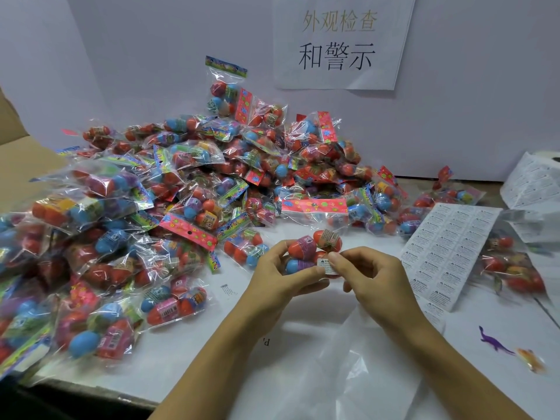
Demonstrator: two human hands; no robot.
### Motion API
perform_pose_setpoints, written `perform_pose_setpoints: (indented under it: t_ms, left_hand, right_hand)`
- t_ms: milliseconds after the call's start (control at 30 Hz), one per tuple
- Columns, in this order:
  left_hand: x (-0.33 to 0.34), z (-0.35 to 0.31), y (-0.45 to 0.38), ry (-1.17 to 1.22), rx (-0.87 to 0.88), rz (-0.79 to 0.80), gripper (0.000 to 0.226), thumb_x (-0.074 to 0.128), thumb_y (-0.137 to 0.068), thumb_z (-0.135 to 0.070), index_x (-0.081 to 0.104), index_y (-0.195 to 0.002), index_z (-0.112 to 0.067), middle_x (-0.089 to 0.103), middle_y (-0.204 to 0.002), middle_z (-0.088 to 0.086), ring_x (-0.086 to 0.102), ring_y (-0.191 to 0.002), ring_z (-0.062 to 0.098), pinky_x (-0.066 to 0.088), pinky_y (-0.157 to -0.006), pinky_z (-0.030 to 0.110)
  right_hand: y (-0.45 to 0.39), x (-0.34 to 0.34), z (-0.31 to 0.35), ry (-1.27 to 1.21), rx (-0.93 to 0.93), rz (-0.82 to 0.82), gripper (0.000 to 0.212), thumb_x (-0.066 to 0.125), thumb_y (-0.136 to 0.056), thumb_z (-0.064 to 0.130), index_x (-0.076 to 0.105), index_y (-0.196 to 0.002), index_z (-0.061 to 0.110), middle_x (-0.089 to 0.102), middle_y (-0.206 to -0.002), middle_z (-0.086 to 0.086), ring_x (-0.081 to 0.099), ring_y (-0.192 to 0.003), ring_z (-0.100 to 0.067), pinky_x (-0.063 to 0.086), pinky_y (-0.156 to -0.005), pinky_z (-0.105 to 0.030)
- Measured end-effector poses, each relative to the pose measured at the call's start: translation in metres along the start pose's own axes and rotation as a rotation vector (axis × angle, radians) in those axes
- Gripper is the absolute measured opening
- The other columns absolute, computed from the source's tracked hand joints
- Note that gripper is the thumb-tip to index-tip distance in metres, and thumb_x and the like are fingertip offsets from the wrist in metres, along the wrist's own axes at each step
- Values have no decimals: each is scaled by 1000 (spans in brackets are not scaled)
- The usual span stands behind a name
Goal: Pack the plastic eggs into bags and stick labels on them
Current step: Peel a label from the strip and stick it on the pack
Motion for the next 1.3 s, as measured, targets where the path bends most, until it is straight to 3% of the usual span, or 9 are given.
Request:
perform_pose_setpoints:
  t_ms: [200, 433, 600, 667, 767, 900, 1067, 1167, 1300]
  left_hand:
    - [-1, 1, -1, 4, -28, -11, 41, 73, -79, -7, 64, -119, -8, 76, -103, 12, 75, -98, 31, 62, -79, 34]
    - [-5, 1, -1, -22, -40, -60, 23, 67, -89, 1, 65, -110, -10, 78, -93, 4, 77, -93, 23, 62, -74, 31]
    - [-1, -4, 1, 61, -79, -54, 37, 76, -83, -32, 67, -111, -10, 78, -100, 11, 77, -95, 24, 62, -71, 31]
    - [1, -5, 3, 48, -90, -46, 50, 65, -88, -50, 68, -117, -10, 77, -104, 12, 76, -98, 27, 62, -73, 32]
    - [-1, -6, 4, -44, -86, -81, 46, 56, -89, -52, 70, -108, -13, 77, -101, 11, 76, -94, 24, 61, -72, 29]
    - [1, -6, 4, -134, -47, -73, 37, 53, -103, -34, 69, -108, -1, 69, -109, 24, 73, -96, 32, 61, -78, 31]
    - [0, -8, 5, -145, -60, -91, 35, 54, -102, -34, 75, -109, -6, 74, -104, 18, 74, -95, 28, 61, -78, 31]
    - [0, -6, 5, -141, -81, -105, 33, 55, -101, -38, 75, -106, -11, 75, -107, 15, 75, -97, 30, 61, -72, 31]
    - [-4, -2, 3, -87, -119, -138, 41, 52, -103, -41, 70, -111, -5, 75, -106, 19, 77, -88, 33, 62, -67, 34]
  right_hand:
    - [0, 0, -1, 86, -39, 2, 14, 70, -92, 21, 73, -83, 32, 74, -77, 15, 66, -67, -9, 54, -66, -18]
    - [2, 3, 4, 102, -71, 49, 23, 69, -93, 19, 69, -84, 41, 71, -77, 24, 66, -69, -4, 53, -61, -16]
    - [1, 2, 4, 21, -49, 49, 20, 53, -85, 35, 72, -84, 29, 67, -65, 21, 61, -60, -3, 42, -48, -10]
    - [-1, 1, 3, 10, -43, 34, 27, 58, -87, 48, 73, -81, 26, 67, -63, 19, 60, -59, -3, 42, -53, -9]
    - [-4, -3, -3, -5, 16, 5, 42, 66, -82, 68, 74, -91, 28, 74, -83, 15, 66, -76, -6, 47, -66, -14]
    - [-7, -1, -8, -200, 97, 31, 27, 69, -80, 46, 78, -93, 24, 78, -84, 6, 70, -77, -3, 48, -57, -15]
    - [-9, -4, -17, -274, 139, 13, 8, 74, -87, 17, 81, -87, 19, 76, -77, 0, 67, -69, -5, 48, -57, -16]
    - [-9, -4, -15, -253, 133, 27, 10, 73, -88, 23, 81, -90, 18, 75, -77, 3, 66, -69, -2, 48, -56, -16]
    - [-9, 2, -16, -199, 159, 141, 35, 72, -78, 43, 78, -105, 22, 78, -94, 3, 71, -85, -11, 51, -61, -22]
Point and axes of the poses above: each hand's wrist, its own y-axis away from the middle knuckle, its own x-axis out of the palm, z = x × y, the point moved 8 cm from there along -y, towards the middle knuckle
